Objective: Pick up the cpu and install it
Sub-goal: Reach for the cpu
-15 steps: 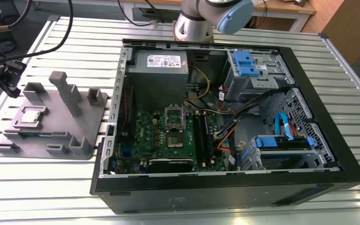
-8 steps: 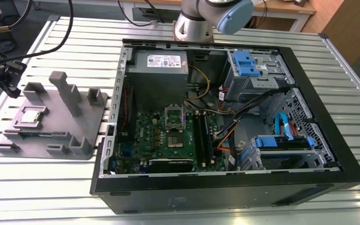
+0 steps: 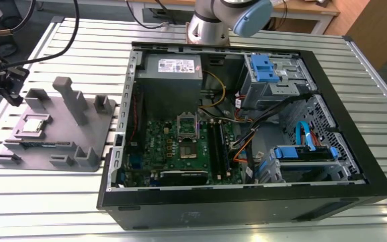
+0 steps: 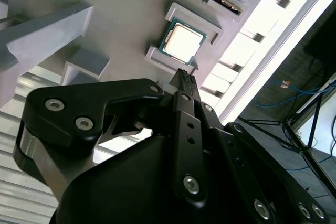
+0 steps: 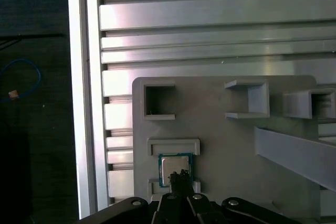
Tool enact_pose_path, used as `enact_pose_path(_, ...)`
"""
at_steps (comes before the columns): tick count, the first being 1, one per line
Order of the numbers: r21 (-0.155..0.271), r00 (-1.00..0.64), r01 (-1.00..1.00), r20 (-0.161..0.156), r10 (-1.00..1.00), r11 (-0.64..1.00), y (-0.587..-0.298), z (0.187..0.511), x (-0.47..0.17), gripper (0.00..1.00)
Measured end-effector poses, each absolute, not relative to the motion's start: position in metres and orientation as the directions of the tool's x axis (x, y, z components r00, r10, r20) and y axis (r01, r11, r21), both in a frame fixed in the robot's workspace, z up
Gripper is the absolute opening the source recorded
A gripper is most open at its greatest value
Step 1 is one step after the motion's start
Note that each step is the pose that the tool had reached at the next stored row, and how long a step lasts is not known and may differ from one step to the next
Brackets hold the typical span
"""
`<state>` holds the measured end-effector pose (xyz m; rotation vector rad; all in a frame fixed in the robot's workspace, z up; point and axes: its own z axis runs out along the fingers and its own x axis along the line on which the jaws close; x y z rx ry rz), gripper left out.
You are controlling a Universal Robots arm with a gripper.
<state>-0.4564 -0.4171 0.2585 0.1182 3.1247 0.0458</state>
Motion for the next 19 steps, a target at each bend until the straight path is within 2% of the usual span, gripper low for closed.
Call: enact_pose_path(19,0.030,-0.997,0.075,-0.013,0.076,0.997,-0.417,0.247,-0.456,0.11)
